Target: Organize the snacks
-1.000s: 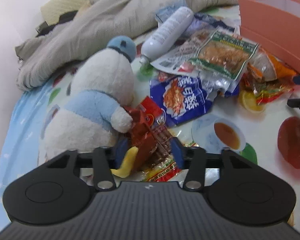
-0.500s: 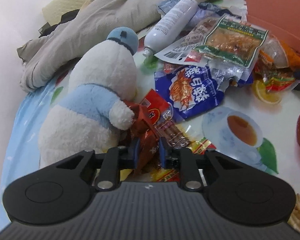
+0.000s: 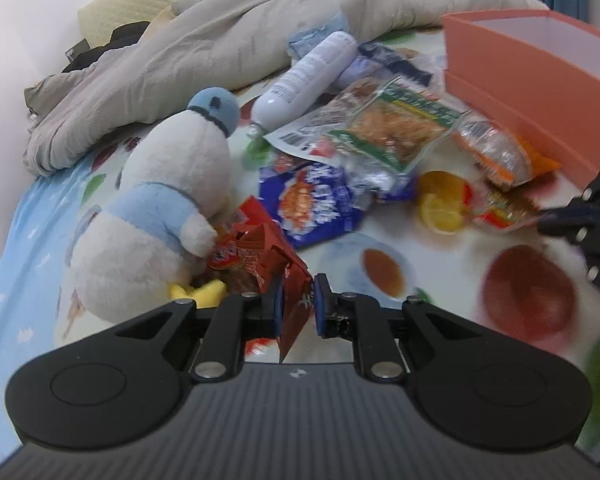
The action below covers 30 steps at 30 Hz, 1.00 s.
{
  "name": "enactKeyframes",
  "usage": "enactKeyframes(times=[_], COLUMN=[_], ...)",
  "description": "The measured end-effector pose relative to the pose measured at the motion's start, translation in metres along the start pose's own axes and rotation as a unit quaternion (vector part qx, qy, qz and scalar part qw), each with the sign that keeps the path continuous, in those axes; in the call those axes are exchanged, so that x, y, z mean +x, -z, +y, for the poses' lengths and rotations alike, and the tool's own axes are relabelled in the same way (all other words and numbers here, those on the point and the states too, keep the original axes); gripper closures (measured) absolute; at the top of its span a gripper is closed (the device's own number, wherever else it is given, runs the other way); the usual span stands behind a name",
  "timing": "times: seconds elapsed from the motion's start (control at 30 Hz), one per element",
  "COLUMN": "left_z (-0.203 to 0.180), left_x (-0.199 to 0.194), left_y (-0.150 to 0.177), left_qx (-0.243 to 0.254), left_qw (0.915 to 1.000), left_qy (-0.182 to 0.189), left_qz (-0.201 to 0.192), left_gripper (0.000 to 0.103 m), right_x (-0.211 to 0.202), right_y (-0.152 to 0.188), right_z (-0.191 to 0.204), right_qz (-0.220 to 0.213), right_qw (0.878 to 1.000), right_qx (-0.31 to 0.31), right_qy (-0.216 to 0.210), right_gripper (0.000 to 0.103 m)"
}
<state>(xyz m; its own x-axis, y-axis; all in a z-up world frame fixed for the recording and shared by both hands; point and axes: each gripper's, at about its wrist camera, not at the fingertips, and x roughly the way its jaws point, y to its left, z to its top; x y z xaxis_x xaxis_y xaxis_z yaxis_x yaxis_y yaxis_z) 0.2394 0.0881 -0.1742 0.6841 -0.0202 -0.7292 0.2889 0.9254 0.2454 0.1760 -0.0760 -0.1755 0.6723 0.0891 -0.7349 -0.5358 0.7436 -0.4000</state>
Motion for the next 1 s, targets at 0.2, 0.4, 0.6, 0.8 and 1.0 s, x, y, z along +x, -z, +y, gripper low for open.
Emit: enactKeyframes(times=[0.2,0.4,0.6,0.8,1.0], left_z=[-0.037,-0.077,-0.098,-0.099,-0.082], left_x=[-0.029,-0.059,-0.080,-0.086,-0.090], left_y=[0.027,0.048,0.059,0.068,0.075], left_qx=[-0.033,-0.043,-0.070,-0.127,-0.221], left_qw=[0.9991,0.9979,0.9959,0.9900,0.9695], left_qy=[0.027,0.048,0.057,0.060,0.105], left_qz=[0.008,0.003,0.000,0.001,0.012], left_gripper=[0.085,0.085,0.085,0.072,0.033], right_x=[-0.033,-0.061,-0.084,-0.100,-0.108], right_y=[0.020,0.047,0.070,0.084,0.096], right_z=[0.017,0.028,0.039,0.039,0.037], right_qz=[0.000,0.010,0.012,0.005,-0.004], right_qw=[1.000,1.000,1.000,0.999,0.997], right_qx=[-0.015,-0.007,0.005,0.034,0.068], right_qy=[-0.004,-0.004,-0.009,-0.011,-0.026], right_gripper=[0.099,0.099,0.099,0.095,0.068])
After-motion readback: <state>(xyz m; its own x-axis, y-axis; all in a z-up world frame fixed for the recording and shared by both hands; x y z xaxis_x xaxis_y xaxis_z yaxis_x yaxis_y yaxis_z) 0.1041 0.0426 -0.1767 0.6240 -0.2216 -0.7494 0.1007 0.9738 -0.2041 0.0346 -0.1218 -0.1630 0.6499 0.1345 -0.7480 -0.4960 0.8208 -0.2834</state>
